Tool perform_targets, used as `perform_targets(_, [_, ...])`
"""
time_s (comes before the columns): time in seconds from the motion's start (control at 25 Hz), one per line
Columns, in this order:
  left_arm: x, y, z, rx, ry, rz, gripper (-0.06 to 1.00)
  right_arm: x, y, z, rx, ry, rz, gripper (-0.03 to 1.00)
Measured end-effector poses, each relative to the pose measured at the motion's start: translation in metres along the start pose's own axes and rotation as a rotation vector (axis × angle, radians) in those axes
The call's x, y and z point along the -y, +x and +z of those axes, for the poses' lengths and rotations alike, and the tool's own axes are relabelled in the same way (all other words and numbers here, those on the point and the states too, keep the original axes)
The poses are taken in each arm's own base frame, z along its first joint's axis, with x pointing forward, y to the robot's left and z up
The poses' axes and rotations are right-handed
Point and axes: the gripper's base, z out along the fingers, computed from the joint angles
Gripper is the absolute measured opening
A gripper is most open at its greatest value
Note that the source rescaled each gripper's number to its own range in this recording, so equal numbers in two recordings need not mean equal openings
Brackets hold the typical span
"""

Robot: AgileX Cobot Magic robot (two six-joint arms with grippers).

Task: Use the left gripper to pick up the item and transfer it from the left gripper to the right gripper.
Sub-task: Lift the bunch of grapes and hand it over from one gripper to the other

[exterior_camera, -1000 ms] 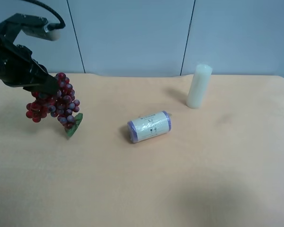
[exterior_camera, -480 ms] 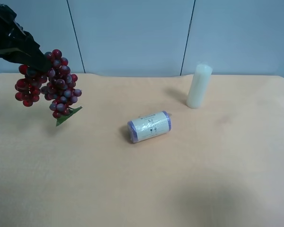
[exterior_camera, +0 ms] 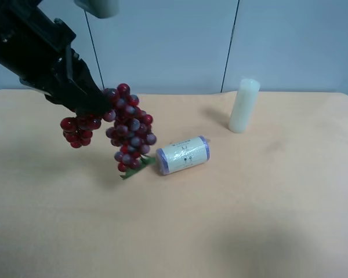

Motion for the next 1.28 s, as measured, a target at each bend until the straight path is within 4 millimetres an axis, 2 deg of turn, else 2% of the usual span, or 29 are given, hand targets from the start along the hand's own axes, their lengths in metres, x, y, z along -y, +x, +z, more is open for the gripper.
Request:
perform_targets(0.24, [0.048, -0.008, 0.006, -0.008, 0.100, 0.158, 0.04, 0.000, 0.000, 0.000, 0.000, -0.001, 0.001, 1.00])
perform_targets(0.44, [0.072, -0.013, 0.008, 0.032, 0.074, 0.313, 0.04, -0.006, 0.000, 0.000, -0.002, -0.070, -0.010, 1.00])
perform_targets(0.56, [0.073, -0.018, 0.008, 0.071, 0.030, 0.360, 0.04, -0.012, -0.004, 0.007, -0.055, -0.127, -0.020, 1.00])
perform_targets(0.84, [0.070, -0.020, 0.008, 0.086, -0.015, 0.411, 0.03, -0.025, -0.022, 0.045, -0.291, -0.279, -0.080, 1.00])
perform_targets(1.08, [0.070, -0.020, 0.008, 0.090, -0.021, 0.439, 0.02, -0.039, -0.057, 0.070, -0.179, -0.405, -0.234, 1.00])
perform_targets(1.28, [0.070, -0.021, 0.008, 0.101, -0.023, 0.442, 0.02, -0.060, -0.069, 0.103, -0.143, -0.537, -0.353, 1.00])
